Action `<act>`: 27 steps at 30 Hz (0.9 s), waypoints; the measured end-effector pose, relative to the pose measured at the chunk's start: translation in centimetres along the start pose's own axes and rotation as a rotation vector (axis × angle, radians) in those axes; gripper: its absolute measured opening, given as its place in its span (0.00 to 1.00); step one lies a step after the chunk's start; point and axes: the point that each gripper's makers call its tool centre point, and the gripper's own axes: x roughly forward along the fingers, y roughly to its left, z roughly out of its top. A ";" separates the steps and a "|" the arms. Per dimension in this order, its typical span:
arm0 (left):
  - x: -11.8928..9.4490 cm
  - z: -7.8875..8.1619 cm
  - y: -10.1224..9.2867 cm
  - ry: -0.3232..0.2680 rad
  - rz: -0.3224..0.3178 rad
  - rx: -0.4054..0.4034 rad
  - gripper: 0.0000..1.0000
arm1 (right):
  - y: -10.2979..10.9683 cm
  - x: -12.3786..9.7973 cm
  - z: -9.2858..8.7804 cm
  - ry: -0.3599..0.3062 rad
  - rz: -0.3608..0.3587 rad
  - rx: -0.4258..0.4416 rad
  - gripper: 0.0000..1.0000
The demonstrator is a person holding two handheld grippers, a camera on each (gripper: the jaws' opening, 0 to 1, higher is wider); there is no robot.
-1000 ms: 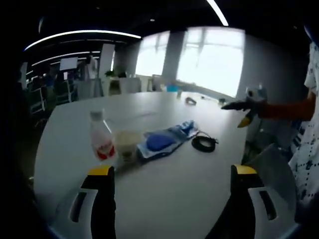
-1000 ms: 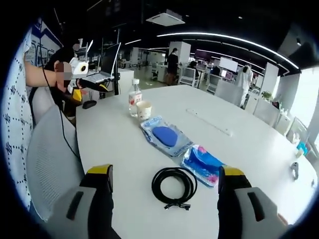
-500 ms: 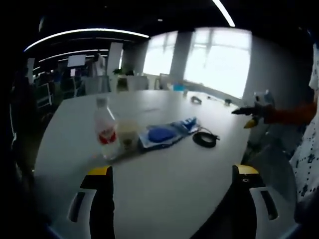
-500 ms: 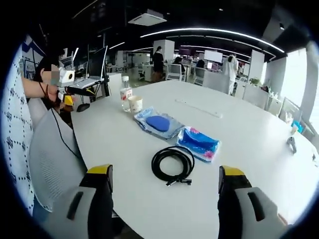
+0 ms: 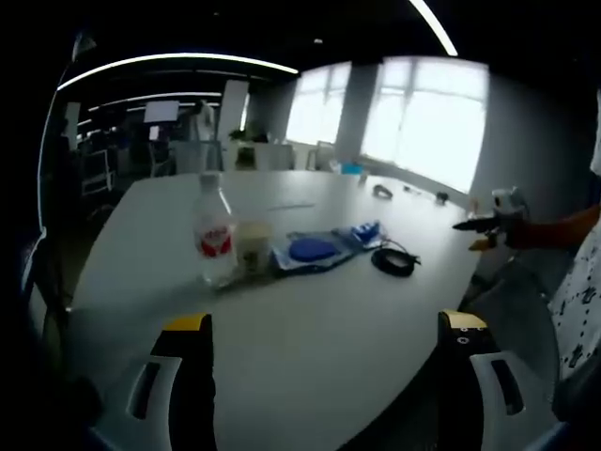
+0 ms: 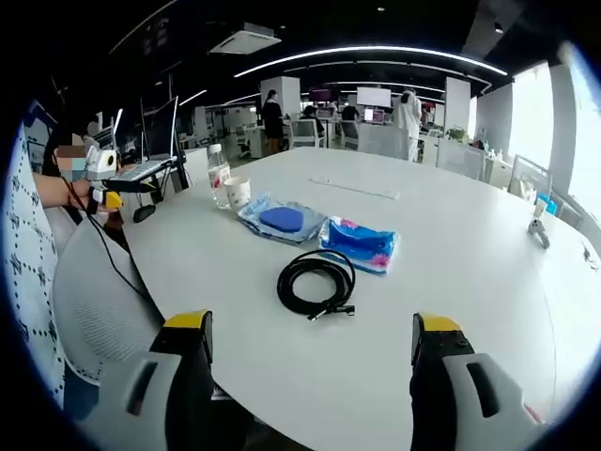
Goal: Arrange the tabletop items into an orderly group along one side of the table until the central work area is clear of visible clutter.
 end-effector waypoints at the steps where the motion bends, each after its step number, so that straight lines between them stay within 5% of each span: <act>1: 0.0 0.0 0.0 0.000 0.000 0.000 0.96 | 0.0 0.0 0.0 0.001 0.001 0.000 0.86; 27: -0.2 0.1 -0.3 0.001 -0.003 0.009 0.94 | 0.5 -0.4 0.0 0.005 0.005 -0.008 0.83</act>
